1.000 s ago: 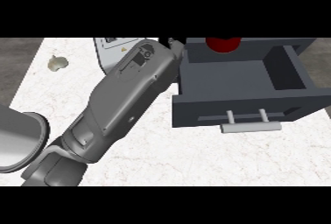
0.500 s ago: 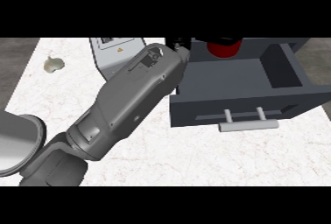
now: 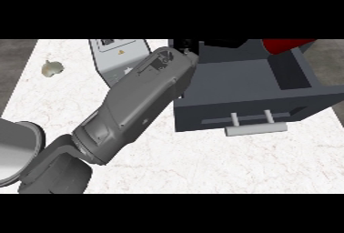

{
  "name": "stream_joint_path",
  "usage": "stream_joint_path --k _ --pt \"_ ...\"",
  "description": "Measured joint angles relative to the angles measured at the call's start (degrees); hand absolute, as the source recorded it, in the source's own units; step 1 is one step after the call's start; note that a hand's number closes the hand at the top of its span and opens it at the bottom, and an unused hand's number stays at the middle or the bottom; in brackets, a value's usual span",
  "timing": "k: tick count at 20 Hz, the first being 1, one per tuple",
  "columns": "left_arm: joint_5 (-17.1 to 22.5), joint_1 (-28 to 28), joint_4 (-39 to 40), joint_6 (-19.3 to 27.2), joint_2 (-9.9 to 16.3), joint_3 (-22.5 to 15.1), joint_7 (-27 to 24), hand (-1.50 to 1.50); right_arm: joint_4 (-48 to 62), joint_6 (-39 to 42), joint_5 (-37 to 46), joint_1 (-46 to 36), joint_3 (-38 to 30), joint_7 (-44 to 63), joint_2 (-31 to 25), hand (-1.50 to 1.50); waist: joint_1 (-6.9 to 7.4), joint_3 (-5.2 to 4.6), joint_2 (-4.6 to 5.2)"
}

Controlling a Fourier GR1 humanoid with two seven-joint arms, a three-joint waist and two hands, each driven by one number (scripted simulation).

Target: Pick up the can, place it into the drawer and close the drawer

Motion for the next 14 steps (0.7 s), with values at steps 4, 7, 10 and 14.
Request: stream_joint_path --k 4,7,10,14 --pt "2.2 0.2 0.2 2.3 0.0 -2.5 -0.5 -1.5 -0.4 -0.1 1.0 -0.6 0.9 0.0 0.7 -1.5 -0.16 -0.01 0.02" --pt "3.6 0.8 0.6 2.9 0.0 -3.7 -1.6 -1.5 -1.5 -0.7 0.9 -0.9 1.1 1.2 0.4 -1.5 -0.32 -0.01 0.08" --pt "5.2 0.9 1.0 4.0 0.0 -4.4 -2.8 -1.5 -1.2 0.1 0.9 -0.4 1.1 0.6 0.9 -1.5 -0.59 -0.02 0.1" --pt "7.0 0.2 2.1 4.3 0.0 -4.6 -4.1 -1.5 -0.9 -0.1 0.5 -1.2 0.9 1.0 0.2 -1.5 -0.77 0.0 0.22"
